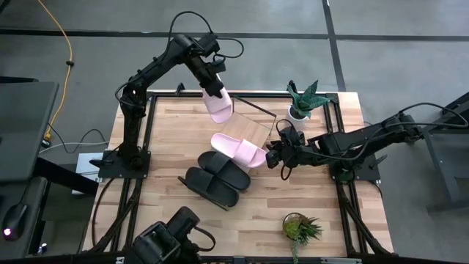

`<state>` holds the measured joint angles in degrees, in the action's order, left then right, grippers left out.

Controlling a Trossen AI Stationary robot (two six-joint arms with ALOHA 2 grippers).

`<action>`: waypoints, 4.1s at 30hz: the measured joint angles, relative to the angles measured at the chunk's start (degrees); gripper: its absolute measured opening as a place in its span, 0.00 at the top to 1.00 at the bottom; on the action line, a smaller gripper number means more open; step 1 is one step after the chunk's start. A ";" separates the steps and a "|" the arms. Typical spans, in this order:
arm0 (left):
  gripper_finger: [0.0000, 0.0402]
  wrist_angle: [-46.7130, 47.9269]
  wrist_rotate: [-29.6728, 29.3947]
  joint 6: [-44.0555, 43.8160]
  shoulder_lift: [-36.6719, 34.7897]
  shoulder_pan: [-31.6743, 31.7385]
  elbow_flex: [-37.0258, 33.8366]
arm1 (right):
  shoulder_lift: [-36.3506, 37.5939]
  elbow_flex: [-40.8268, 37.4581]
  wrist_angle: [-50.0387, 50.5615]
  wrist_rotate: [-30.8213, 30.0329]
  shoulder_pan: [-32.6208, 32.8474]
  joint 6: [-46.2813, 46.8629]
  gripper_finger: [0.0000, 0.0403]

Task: Pick and place slides into the shelf
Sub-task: Put the pink slipper on the shelf

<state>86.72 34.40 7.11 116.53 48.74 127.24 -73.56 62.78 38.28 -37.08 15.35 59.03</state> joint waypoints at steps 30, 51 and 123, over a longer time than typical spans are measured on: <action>1.00 3.25 -14.74 -19.07 -21.98 -12.71 -0.39 | 0.00 -0.01 -0.83 0.95 0.00 -0.62 0.74; 1.00 -21.75 -31.66 -35.81 -33.28 -24.92 -38.21 | 0.00 -0.01 -6.86 0.61 0.04 -3.99 0.74; 1.00 -65.37 -11.86 -53.91 -20.08 -18.32 -45.57 | 6.36 -5.02 23.04 -28.94 17.55 49.52 0.74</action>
<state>21.35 22.55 -46.80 96.45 30.42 81.67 -67.20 57.76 61.32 -66.02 32.91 108.55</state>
